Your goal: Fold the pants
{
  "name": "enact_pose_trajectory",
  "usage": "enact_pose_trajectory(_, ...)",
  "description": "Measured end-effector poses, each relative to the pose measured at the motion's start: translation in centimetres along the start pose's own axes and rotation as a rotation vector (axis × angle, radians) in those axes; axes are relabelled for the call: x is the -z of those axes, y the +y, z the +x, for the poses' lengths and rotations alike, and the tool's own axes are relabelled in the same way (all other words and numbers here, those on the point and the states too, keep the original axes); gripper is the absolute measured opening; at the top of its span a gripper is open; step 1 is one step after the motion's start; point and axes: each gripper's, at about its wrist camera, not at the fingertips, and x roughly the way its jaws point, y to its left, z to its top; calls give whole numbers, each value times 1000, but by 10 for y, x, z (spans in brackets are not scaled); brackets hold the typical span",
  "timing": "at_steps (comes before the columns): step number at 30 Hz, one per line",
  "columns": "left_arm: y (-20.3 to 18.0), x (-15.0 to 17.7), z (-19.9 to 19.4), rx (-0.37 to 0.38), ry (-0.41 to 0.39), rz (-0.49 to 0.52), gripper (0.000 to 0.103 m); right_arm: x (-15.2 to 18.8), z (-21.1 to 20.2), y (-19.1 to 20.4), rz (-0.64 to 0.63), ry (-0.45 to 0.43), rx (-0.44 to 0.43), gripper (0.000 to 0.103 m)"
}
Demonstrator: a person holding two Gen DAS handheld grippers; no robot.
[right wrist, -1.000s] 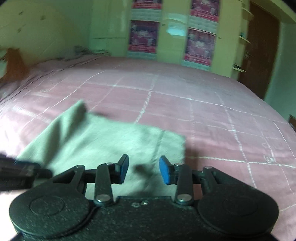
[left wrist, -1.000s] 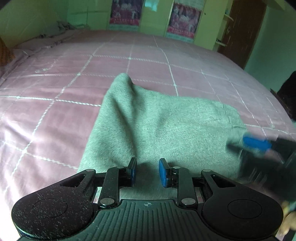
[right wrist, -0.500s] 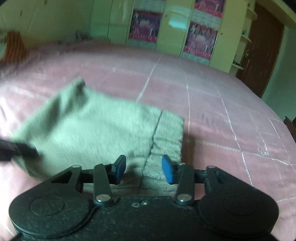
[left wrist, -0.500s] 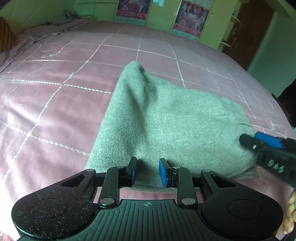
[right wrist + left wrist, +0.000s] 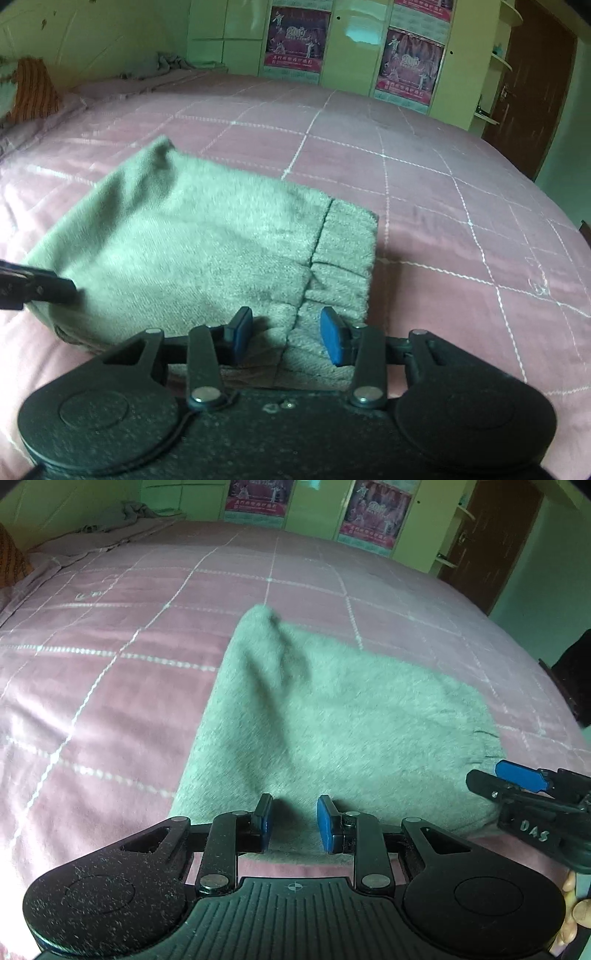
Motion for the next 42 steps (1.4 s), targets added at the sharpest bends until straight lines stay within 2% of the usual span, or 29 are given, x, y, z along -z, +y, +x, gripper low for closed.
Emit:
enact_pose_trajectory(3, -2, -14, 7, -6, 6, 17, 26, -10, -14, -9, 77, -56, -36, 41)
enact_pose_trajectory(8, -4, -43, 37, -43, 26, 39, 26, -43, -3, -6, 84, -91, -37, 42)
enact_pose_trajectory(13, -8, -77, 71, -78, 28, 52, 26, -65, 30, -4, 83, -66, -18, 41)
enact_pose_trajectory(15, -10, -89, 84, -95, 23, 60, 26, -65, 43, -6, 78, -42, 18, 40)
enact_pose_trajectory(16, -9, -96, 90, -100, 19, 52, 26, -61, 56, -7, 67, 14, 59, 41)
enact_pose_trajectory(17, -8, -101, 94, -108, 15, 38, 26, -56, 68, -12, 66, 59, 57, 44)
enact_pose_trajectory(20, -2, -111, 103, -114, 23, -27, 26, -52, 68, -18, 65, 50, 50, 49)
enact_pose_trajectory(22, -2, -109, 100, -104, 23, -33, 26, -55, 58, -18, 72, 30, 54, 45)
enact_pose_trajectory(25, -7, -94, 88, -102, 25, 20, 26, -53, 32, -19, 133, -52, 5, 44)
enact_pose_trajectory(27, -7, -79, 77, -91, 34, 26, 26, -44, 22, -13, 105, -71, -11, 44)
enact_pose_trajectory(30, -10, -52, 60, -76, 38, 37, 26, -25, 22, 0, -3, -46, 13, 44)
enact_pose_trajectory(32, -13, -38, 50, -82, 33, 54, 26, -11, 26, 0, -31, -22, 41, 45)
enact_pose_trajectory(39, -16, -21, 27, -81, 30, 30, 26, -19, -9, -2, 33, -77, 6, 48)
enact_pose_trajectory(42, -18, -18, 22, -84, 30, 37, 26, -7, -7, 0, 11, -34, 19, 47)
